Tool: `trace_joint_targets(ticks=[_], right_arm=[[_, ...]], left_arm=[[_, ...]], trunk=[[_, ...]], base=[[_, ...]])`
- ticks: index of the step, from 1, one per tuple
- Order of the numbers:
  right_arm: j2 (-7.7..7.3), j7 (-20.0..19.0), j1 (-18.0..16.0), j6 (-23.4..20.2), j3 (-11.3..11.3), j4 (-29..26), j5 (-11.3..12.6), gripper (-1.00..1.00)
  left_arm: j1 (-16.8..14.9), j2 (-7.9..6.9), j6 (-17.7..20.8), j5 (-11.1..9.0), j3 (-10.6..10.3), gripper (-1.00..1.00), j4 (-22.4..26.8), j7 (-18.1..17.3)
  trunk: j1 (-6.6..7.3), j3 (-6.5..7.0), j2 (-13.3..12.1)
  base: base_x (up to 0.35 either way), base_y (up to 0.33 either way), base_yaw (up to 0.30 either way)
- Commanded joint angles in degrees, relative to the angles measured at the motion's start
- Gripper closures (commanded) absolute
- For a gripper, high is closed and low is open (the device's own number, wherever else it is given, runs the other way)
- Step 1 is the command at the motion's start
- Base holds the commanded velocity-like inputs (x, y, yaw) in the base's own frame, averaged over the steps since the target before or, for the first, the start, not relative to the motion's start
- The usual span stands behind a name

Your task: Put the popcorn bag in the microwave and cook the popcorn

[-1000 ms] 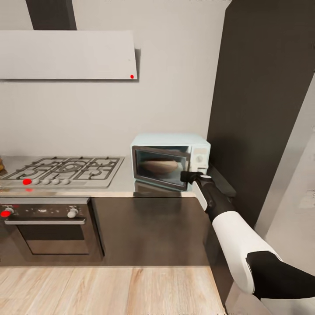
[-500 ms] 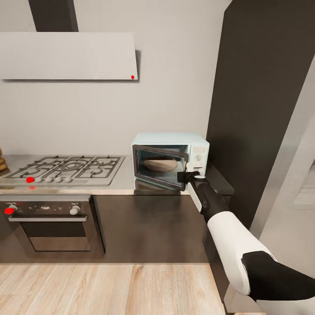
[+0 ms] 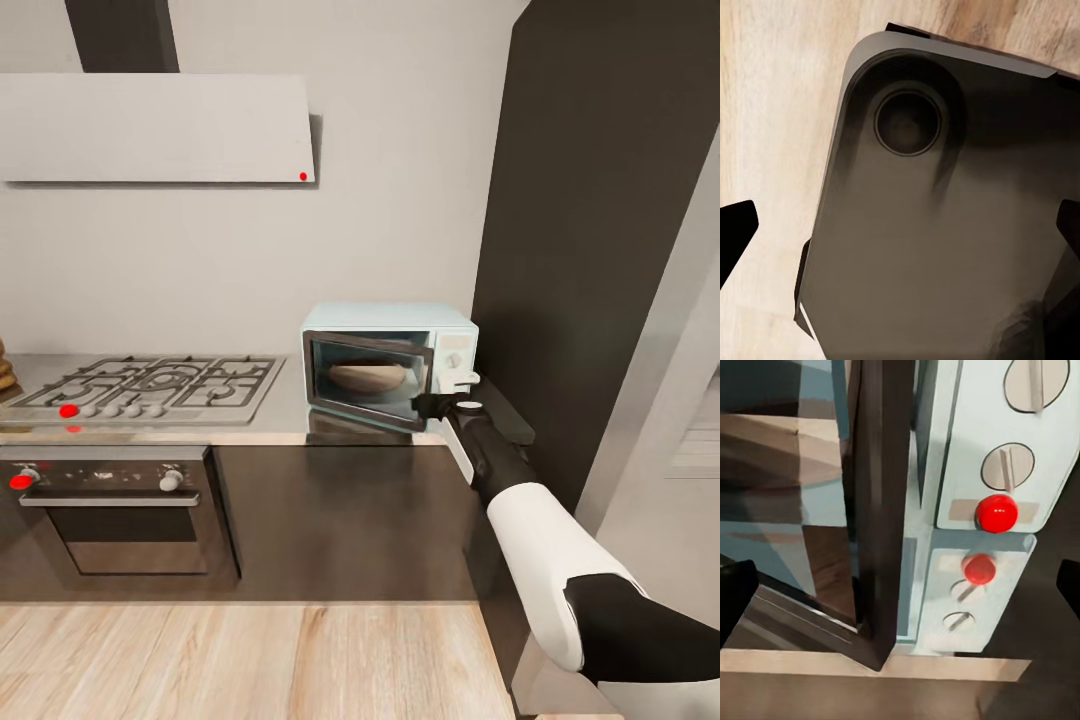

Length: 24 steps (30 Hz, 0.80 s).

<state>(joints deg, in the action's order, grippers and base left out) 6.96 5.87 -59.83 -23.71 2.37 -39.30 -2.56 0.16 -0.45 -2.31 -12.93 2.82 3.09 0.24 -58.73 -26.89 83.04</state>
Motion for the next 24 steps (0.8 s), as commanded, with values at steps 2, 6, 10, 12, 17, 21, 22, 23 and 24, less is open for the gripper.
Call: trace_joint_targets(ticks=[2,6,10,12,17,21,22,23,24], right_arm=[[-0.07,-0.74,-0.03,-0.44,0.18,-0.08,-0.32,-1.00],[-0.26,-7.43,0.34,-0.53,0.26,-0.08,-2.04,-1.00],[-1.85,-17.47,1.35,-0.48,0.27,-0.08,-7.97,-1.00],[-2.46,-18.96,1.83,-0.47,0.27,0.04,-8.91,-1.00],[-7.11,-19.71,2.57,-0.48,0.27,0.68,-9.38,-1.00],[-10.92,-19.69,2.61,-0.47,0.21,0.97,-9.33,-1.00],[-12.04,-19.64,2.61,-0.48,0.14,0.97,-9.35,-1.00],[-12.57,-19.60,2.61,-0.52,0.12,0.94,-9.37,-1.00],[-13.14,-19.46,2.61,-0.60,0.08,0.84,-9.38,-1.00]], left_arm=[[0.02,0.01,-0.07,-0.07,0.15,-1.00,0.07,0.02],[0.02,0.01,-0.07,0.05,-0.14,-1.00,0.07,0.02],[0.02,0.01,-0.07,0.10,-0.15,-1.00,0.07,0.02],[0.02,0.01,-0.07,0.10,-0.11,-1.00,0.07,0.02],[0.02,0.01,-0.07,0.03,-0.03,-1.00,0.07,0.02],[0.02,0.01,-0.07,0.02,-0.01,-1.00,0.07,0.02],[0.03,0.01,-0.07,0.01,-0.01,-1.00,0.07,0.02],[0.02,0.01,-0.07,0.01,-0.01,-1.00,0.07,0.02],[0.02,0.01,-0.07,0.01,-0.01,-1.00,0.07,0.02]], trunk=[[0.00,-0.05,0.03],[0.00,-0.05,0.03],[0.00,-0.05,0.03],[0.00,-0.05,0.03],[0.00,-0.05,0.03],[0.00,-0.05,0.03],[0.00,-0.05,0.03],[0.00,-0.05,0.03],[0.00,-0.05,0.03]], base=[[0.000,0.000,0.000],[0.000,0.000,0.000],[0.000,0.000,0.000],[0.000,0.000,0.000],[0.000,0.000,0.000],[0.000,0.000,0.000],[0.000,0.000,0.000],[0.000,0.000,0.000],[0.000,0.000,0.000]])
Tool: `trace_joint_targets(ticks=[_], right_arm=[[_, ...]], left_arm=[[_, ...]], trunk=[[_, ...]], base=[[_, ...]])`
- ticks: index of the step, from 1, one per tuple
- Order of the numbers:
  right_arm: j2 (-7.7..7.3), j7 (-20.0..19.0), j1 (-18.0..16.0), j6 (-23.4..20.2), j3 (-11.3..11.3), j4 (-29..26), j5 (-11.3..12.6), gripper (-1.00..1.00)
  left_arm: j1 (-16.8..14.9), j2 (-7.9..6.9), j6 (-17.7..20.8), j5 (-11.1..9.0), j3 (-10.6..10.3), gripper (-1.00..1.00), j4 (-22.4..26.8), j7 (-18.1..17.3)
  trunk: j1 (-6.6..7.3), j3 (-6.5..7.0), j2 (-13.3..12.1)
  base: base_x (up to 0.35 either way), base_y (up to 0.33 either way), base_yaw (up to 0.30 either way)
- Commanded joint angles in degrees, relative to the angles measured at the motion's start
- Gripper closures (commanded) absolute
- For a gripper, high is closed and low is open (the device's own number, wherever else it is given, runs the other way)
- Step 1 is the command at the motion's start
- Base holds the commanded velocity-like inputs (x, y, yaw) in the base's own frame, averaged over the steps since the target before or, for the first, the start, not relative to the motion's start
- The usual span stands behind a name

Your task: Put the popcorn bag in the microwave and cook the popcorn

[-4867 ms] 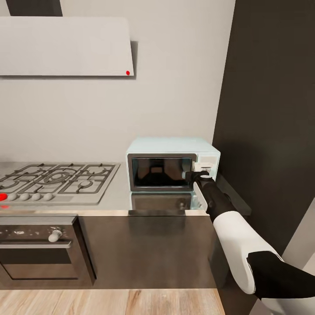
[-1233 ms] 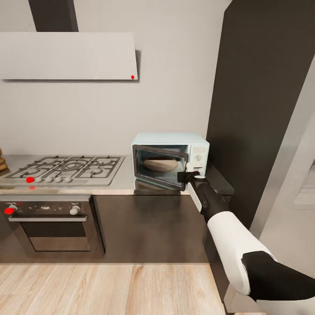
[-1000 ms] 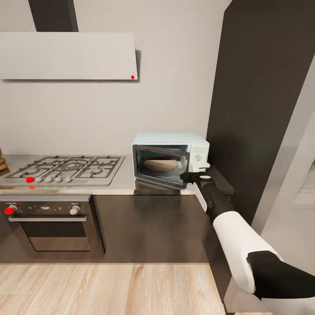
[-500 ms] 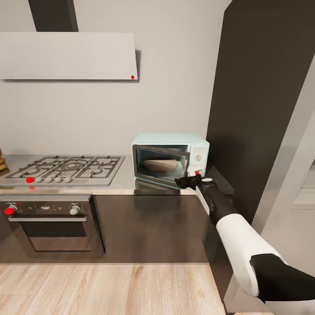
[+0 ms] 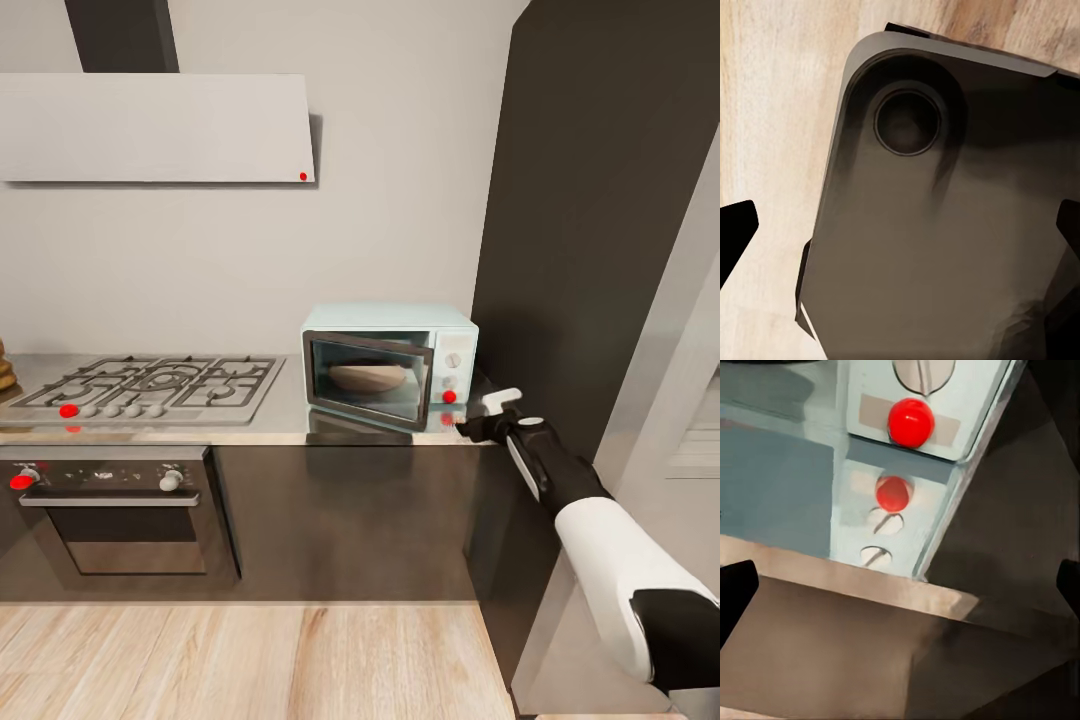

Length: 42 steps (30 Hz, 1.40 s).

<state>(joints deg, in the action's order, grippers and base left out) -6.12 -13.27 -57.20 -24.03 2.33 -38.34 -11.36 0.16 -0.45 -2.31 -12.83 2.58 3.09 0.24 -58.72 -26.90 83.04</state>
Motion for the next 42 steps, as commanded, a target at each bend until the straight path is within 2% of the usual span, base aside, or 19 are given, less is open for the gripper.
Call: trace_joint_targets(ticks=[1,8,13,24,26,30,32,38,42], right_arm=[[-0.45,-0.09,-0.02,-0.36,0.01,-0.28,-0.58,-1.00],[-0.35,0.50,-0.02,-0.24,-0.43,-0.78,-0.38,-1.00],[0.17,3.15,-0.02,0.19,-2.53,-0.85,-0.25,-1.00],[0.36,3.50,-0.02,0.34,-2.85,-0.86,0.20,-1.00],[0.36,3.47,-0.02,0.36,-2.85,-0.86,0.73,-1.00],[0.40,3.49,-0.02,0.45,-2.85,-0.94,3.67,-1.00],[0.40,3.35,-0.02,0.53,-2.85,-0.94,4.29,-1.00],[0.47,2.89,-0.02,0.61,-2.77,-0.94,4.74,-1.00],[1.95,1.66,-0.02,0.57,-2.78,-0.94,4.77,-1.00]], left_arm=[[0.03,0.01,-0.07,-0.09,0.23,-1.00,0.07,0.03],[0.02,0.01,-0.07,-0.16,0.41,-1.00,0.15,0.00],[0.01,0.01,-0.07,-0.18,0.41,-1.00,0.16,-0.06],[0.01,0.01,-0.07,-0.17,0.41,-1.00,0.16,-0.06],[0.01,0.01,-0.07,-0.18,0.41,-1.00,0.16,-0.06],[0.02,0.01,-0.07,-0.17,0.41,-1.00,0.16,-0.06],[0.01,0.01,-0.07,-0.17,0.41,-1.00,0.16,-0.06],[0.02,0.01,-0.07,-0.16,0.41,-1.00,0.16,-0.06],[0.01,0.01,-0.07,-0.15,0.41,-1.00,0.16,-0.06]], trunk=[[0.00,-0.05,0.03],[0.00,-0.05,0.03],[0.00,-0.05,0.03],[0.00,-0.05,0.03],[0.00,-0.05,0.03],[0.00,-0.05,0.03],[0.00,-0.05,0.03],[0.00,-0.05,0.03],[0.00,-0.05,0.03]], base=[[0.000,0.000,0.000],[0.001,0.000,0.000],[0.119,0.000,0.000],[0.198,0.000,0.000],[0.187,0.000,0.000],[0.169,0.000,0.000],[0.159,0.000,0.000],[0.151,0.000,0.000],[0.132,0.000,0.000]])
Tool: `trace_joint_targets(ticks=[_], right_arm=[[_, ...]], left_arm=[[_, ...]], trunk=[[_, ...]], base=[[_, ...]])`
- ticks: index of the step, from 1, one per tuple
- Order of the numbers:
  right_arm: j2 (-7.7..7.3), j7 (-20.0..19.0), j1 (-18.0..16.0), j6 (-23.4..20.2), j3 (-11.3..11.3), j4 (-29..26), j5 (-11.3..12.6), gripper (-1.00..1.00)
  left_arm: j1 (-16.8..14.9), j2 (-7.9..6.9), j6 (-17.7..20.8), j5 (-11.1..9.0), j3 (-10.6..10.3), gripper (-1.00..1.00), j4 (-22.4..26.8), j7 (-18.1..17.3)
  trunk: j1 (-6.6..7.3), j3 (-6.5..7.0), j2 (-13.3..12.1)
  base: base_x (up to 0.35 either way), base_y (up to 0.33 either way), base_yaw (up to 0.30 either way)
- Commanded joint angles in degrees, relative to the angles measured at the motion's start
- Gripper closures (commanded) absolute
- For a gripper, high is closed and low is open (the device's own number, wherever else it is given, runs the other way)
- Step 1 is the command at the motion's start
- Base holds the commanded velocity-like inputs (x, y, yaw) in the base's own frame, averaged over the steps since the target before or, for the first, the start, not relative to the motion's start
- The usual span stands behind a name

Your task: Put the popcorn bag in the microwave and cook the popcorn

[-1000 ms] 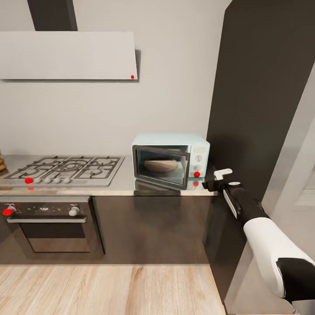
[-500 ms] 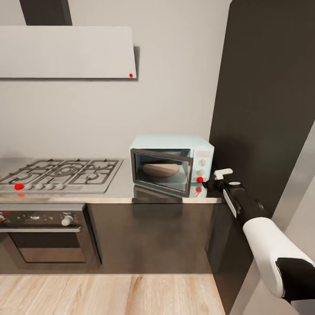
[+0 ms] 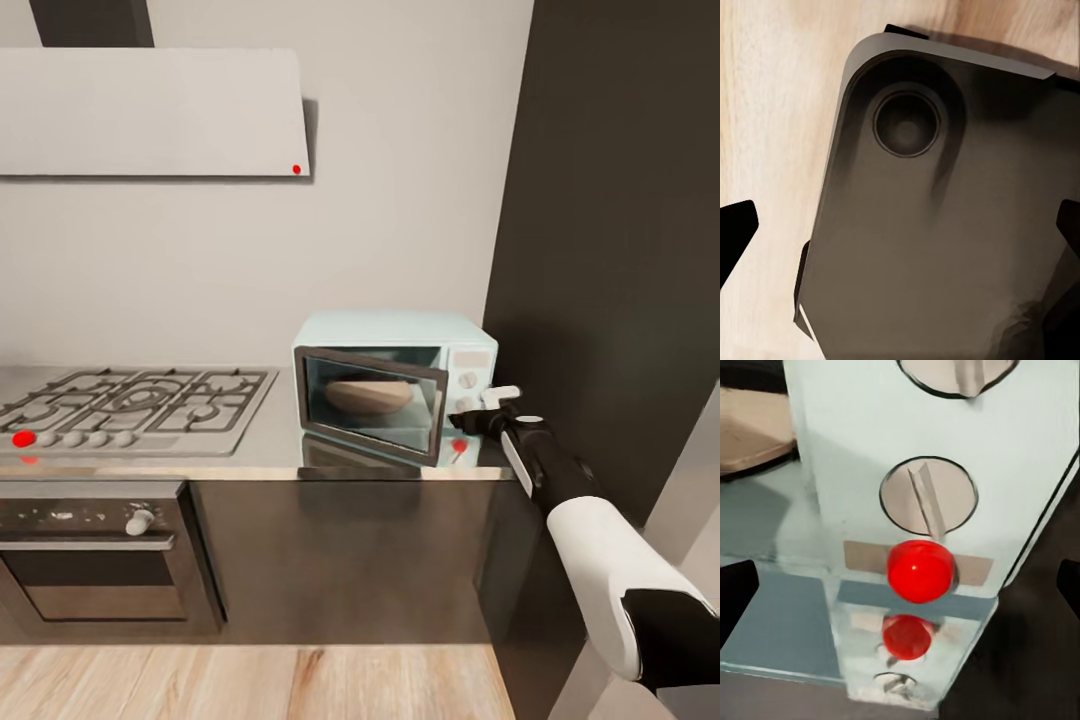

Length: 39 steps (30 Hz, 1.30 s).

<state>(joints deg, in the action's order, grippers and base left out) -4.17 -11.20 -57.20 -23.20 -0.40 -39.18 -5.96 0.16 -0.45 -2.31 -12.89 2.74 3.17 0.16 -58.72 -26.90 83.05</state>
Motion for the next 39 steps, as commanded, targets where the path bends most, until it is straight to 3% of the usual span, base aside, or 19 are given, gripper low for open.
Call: trace_joint_targets(ticks=[1,7,15,39], right_arm=[[0.16,-0.76,-0.02,-0.27,-0.05,-0.10,-0.62,-1.00],[0.46,-4.02,-0.02,-0.23,-0.04,-0.10,-0.55,-1.00],[0.26,-12.45,-0.02,-0.23,-0.05,-0.10,-0.63,-1.00],[0.21,-13.06,-0.02,-0.27,-0.04,-0.03,-0.72,-1.00]], left_arm=[[0.02,0.01,-0.06,-0.07,0.26,-1.00,0.08,0.02],[0.04,0.01,-0.06,-0.06,0.32,-1.00,0.08,0.02],[0.03,0.01,-0.06,-0.03,0.34,-1.00,0.08,0.02],[0.04,0.01,-0.06,-0.03,0.16,-1.00,0.08,0.02]], trunk=[[-0.01,-0.05,0.02],[-0.01,-0.05,0.02],[-0.01,-0.05,0.02],[-0.01,-0.05,0.02]], base=[[0.059,0.000,0.000],[0.012,0.000,0.000],[0.000,0.000,0.000],[-0.040,0.040,0.000]])
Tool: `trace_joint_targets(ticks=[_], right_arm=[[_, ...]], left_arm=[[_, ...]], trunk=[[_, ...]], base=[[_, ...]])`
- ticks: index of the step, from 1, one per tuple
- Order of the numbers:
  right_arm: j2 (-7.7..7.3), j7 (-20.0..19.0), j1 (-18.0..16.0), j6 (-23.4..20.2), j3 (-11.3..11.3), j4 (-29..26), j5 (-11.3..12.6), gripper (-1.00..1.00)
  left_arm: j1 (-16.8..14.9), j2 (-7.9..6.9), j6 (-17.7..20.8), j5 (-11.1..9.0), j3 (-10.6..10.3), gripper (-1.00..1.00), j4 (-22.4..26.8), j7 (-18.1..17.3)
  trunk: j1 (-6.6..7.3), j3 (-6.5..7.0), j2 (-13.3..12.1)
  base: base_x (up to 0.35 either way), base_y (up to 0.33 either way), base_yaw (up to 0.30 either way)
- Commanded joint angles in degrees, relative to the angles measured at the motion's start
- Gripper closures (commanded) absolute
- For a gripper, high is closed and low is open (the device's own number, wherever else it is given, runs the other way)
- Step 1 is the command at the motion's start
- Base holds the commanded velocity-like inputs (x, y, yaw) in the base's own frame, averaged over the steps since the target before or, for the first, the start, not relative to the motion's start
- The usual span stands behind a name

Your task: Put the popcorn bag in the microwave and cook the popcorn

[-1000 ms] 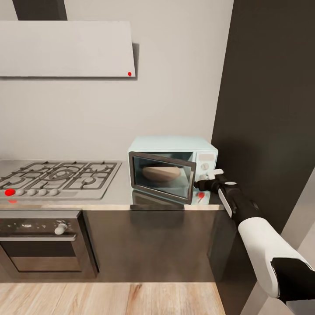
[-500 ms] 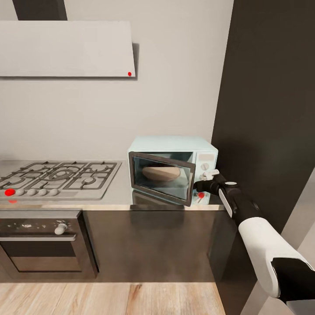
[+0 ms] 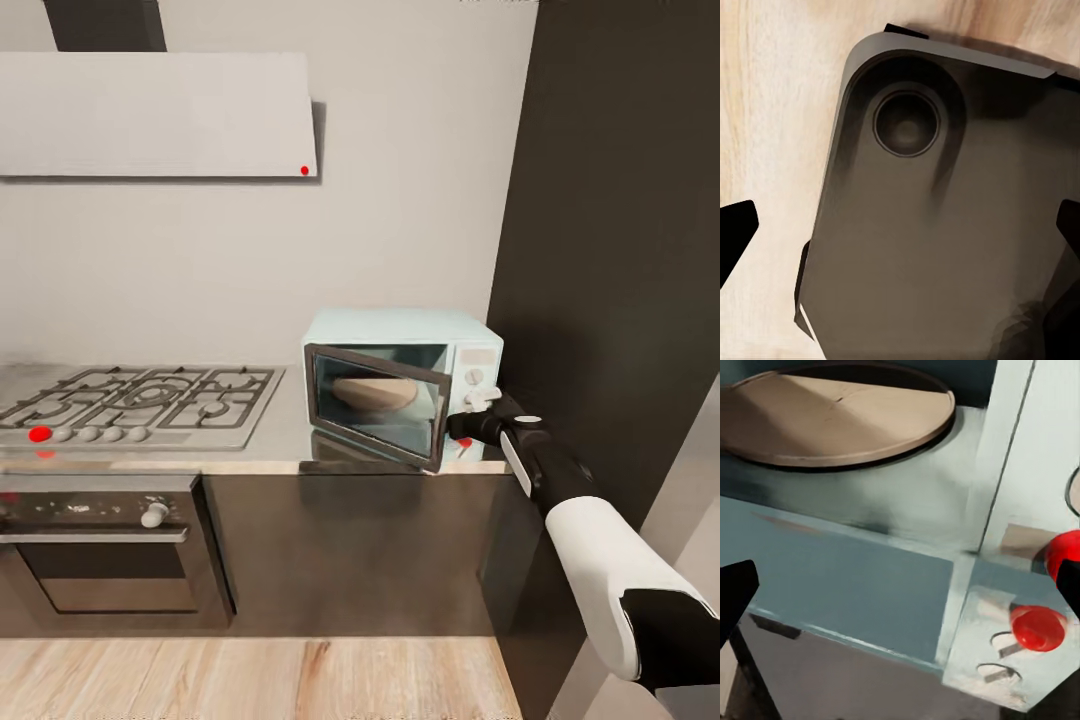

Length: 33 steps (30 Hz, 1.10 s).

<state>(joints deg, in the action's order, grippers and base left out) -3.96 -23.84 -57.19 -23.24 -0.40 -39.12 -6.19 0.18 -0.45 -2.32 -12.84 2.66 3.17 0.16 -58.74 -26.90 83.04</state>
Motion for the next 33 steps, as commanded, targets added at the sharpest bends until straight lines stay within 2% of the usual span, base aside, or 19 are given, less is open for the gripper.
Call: trace_joint_targets(ticks=[1,11,18,22,33], right_arm=[[0.01,-0.42,-0.03,-0.23,-0.04,-0.09,-0.49,-1.00],[-0.13,-1.13,-0.03,-0.25,-0.04,-0.08,-0.41,-1.00],[-0.67,-8.56,-0.03,-0.40,-0.04,-0.04,-0.65,-1.00],[-0.70,-10.75,-0.03,-0.37,-0.03,0.20,-0.91,-1.00],[-0.66,-10.90,-0.03,-0.39,0.05,0.53,-1.11,-1.00]], left_arm=[[0.02,0.01,-0.05,-0.08,0.24,-1.00,0.08,0.02],[0.01,0.01,-0.05,-0.08,0.16,-1.00,0.08,0.02],[0.01,0.01,-0.05,-0.08,0.15,-1.00,0.08,0.02],[0.01,0.01,-0.05,-0.08,0.15,-1.00,0.08,0.02],[0.01,0.01,-0.05,-0.08,0.24,-1.00,0.08,0.02]], trunk=[[0.02,-0.05,0.03],[0.02,-0.05,0.03],[0.02,-0.05,0.03],[0.02,-0.05,0.03],[0.02,-0.05,0.03]], base=[[-0.177,0.176,0.000],[-0.178,0.176,0.000],[-0.168,0.158,0.000],[-0.147,0.135,0.000],[-0.089,0.143,0.000]])
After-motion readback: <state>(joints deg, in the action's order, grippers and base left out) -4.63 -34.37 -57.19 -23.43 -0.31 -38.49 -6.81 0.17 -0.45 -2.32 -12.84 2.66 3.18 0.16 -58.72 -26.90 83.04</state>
